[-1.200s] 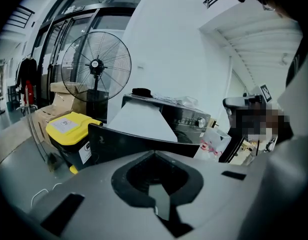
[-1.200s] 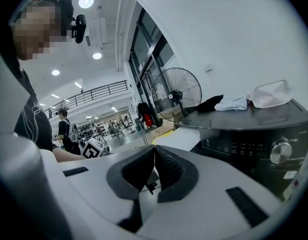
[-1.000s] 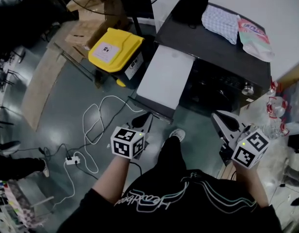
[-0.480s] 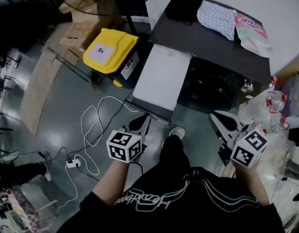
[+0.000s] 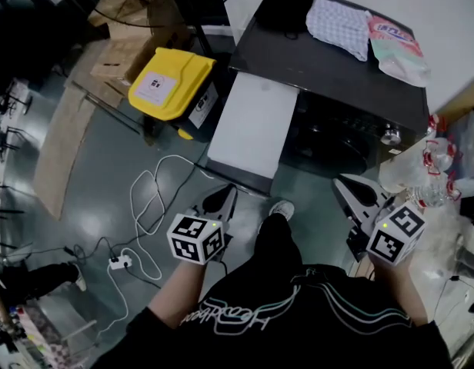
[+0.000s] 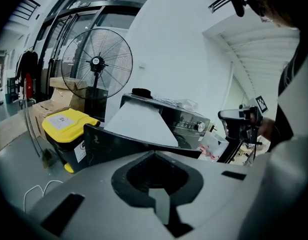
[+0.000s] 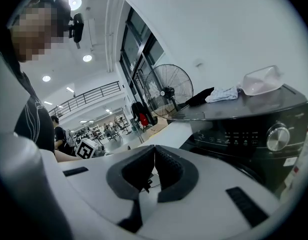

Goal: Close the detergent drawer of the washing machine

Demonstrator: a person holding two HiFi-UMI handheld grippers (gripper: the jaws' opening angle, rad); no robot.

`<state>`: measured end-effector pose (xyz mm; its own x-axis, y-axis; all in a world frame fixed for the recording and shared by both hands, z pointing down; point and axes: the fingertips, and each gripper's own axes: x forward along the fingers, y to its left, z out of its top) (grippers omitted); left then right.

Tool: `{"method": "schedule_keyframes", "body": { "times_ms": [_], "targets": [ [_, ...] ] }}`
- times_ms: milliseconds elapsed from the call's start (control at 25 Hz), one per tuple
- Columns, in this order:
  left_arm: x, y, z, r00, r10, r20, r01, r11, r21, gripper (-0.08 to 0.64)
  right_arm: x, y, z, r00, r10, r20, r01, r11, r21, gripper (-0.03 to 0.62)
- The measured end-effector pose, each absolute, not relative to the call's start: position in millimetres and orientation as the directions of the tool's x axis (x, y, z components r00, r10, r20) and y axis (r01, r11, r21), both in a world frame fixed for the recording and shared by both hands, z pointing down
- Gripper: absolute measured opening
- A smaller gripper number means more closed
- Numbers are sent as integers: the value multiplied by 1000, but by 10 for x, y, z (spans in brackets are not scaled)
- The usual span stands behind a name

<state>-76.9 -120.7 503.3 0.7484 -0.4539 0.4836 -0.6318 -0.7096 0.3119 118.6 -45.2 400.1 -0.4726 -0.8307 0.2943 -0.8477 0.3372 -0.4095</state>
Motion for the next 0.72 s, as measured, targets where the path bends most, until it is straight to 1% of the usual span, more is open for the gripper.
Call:
{"method": "schedule_keyframes", "body": {
  "times_ms": [720],
  "targets": [
    [-746, -1222, 5034, 733, -472, 491, -656, -681, 326, 23, 1195, -510, 4051, -495, -819, 290, -834, 353, -425, 28]
  ]
}}
